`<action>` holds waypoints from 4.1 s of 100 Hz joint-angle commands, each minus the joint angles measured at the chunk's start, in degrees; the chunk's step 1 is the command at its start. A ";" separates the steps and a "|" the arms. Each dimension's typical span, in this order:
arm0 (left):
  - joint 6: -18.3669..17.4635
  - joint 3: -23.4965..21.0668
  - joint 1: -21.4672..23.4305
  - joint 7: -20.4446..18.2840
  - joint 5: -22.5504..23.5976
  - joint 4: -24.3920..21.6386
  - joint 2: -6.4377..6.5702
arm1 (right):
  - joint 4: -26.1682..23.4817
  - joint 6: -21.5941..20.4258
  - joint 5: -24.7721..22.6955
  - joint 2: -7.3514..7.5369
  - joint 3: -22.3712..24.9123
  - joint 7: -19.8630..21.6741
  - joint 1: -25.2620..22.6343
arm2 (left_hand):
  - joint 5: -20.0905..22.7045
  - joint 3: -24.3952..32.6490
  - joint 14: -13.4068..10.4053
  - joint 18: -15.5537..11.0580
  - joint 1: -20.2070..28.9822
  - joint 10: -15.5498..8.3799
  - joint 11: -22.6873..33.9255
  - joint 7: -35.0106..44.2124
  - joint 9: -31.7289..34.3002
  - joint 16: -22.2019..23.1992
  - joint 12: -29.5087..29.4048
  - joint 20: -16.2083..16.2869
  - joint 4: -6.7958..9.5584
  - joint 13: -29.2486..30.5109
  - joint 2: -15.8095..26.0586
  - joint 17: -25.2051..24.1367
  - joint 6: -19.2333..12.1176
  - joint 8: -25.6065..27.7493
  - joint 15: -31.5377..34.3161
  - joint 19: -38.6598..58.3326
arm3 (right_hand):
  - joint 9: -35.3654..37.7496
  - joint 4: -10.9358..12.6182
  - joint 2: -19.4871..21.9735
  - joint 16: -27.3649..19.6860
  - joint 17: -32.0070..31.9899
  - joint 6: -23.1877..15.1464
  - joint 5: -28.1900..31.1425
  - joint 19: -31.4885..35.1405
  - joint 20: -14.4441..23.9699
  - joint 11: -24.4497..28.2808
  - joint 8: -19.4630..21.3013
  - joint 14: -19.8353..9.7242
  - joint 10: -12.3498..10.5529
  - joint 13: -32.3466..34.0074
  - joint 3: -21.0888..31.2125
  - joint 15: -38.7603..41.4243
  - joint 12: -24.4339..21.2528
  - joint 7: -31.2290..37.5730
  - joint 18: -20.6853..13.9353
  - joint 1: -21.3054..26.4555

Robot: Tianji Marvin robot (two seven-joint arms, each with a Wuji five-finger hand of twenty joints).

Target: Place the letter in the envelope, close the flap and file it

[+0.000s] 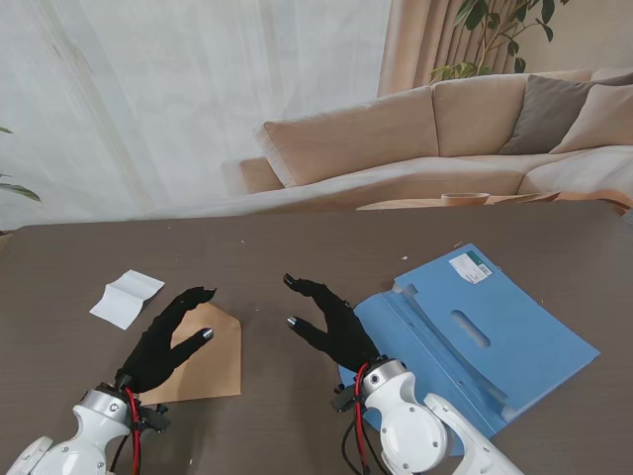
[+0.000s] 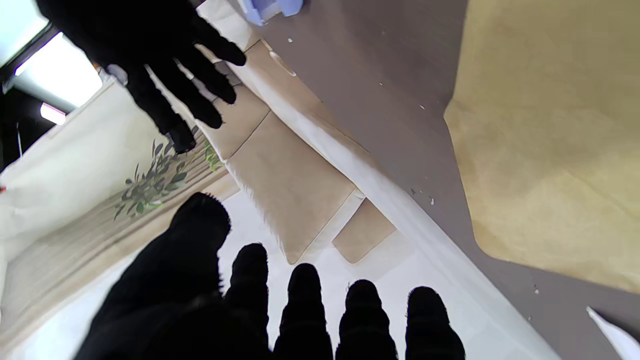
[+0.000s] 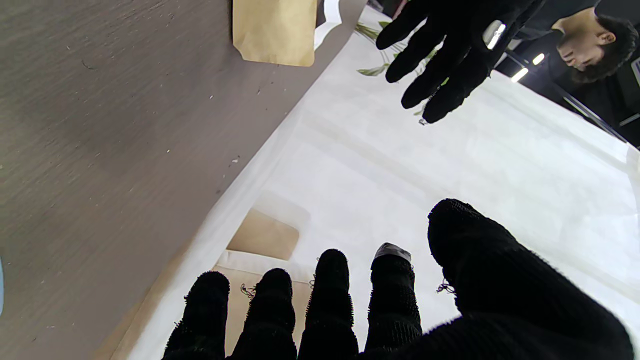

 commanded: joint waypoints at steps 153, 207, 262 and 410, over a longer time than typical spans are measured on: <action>28.92 8.65 -21.82 -5.58 29.09 19.19 3.58 | -3.46 -0.09 -0.64 -0.55 2.06 -2.21 -3.84 | 13.47 14.77 0.81 -0.35 1.78 1.95 7.71 1.01 1.53 14.73 5.14 19.90 -2.06 -1.78 -12.32 0.28 0.12 5.06 4.05 6.33 | 0.68 -0.81 -0.06 0.25 -0.82 -0.32 2.31 2.15 0.25 1.23 2.29 0.66 -0.16 0.14 1.18 0.96 0.64 3.10 -0.60 0.05; 25.24 7.18 -20.52 -2.74 23.55 18.86 2.60 | -3.53 0.36 -0.13 -0.57 2.30 -2.06 -3.87 | 34.14 6.79 1.79 0.27 16.22 1.03 17.64 27.47 8.17 17.48 7.83 20.96 -3.11 -0.50 -14.44 1.43 0.94 16.37 9.31 6.90 | 0.60 -0.93 0.20 0.33 -0.90 -0.15 2.42 2.47 0.13 1.42 2.94 0.76 -0.09 0.13 1.46 1.08 0.74 3.40 -0.54 -0.10; 14.61 -0.50 -13.96 -4.13 18.41 10.94 2.31 | -3.43 0.53 0.11 -0.62 2.10 -1.96 -3.72 | 35.17 10.25 10.14 8.83 16.53 9.82 13.72 26.28 46.33 16.19 16.32 22.17 -3.94 16.96 -15.02 11.45 1.17 25.82 24.65 10.17 | 1.24 -0.96 -0.05 0.44 -0.80 0.19 3.25 2.95 0.16 1.89 3.59 0.98 0.21 0.60 1.60 1.33 0.91 3.86 -0.19 0.03; 7.17 -1.68 -9.80 -13.38 5.49 -6.09 3.03 | 0.66 0.42 -4.94 0.45 -3.65 2.91 5.36 | 31.10 -2.64 15.49 12.08 24.59 14.53 31.12 28.41 46.62 23.59 20.87 13.46 -1.77 30.10 -8.91 10.30 2.92 28.85 43.66 48.77 | 9.96 -5.56 -13.81 13.71 9.82 13.48 9.14 31.16 14.85 17.35 13.07 13.94 11.41 14.34 8.05 20.04 7.41 4.71 14.88 -3.27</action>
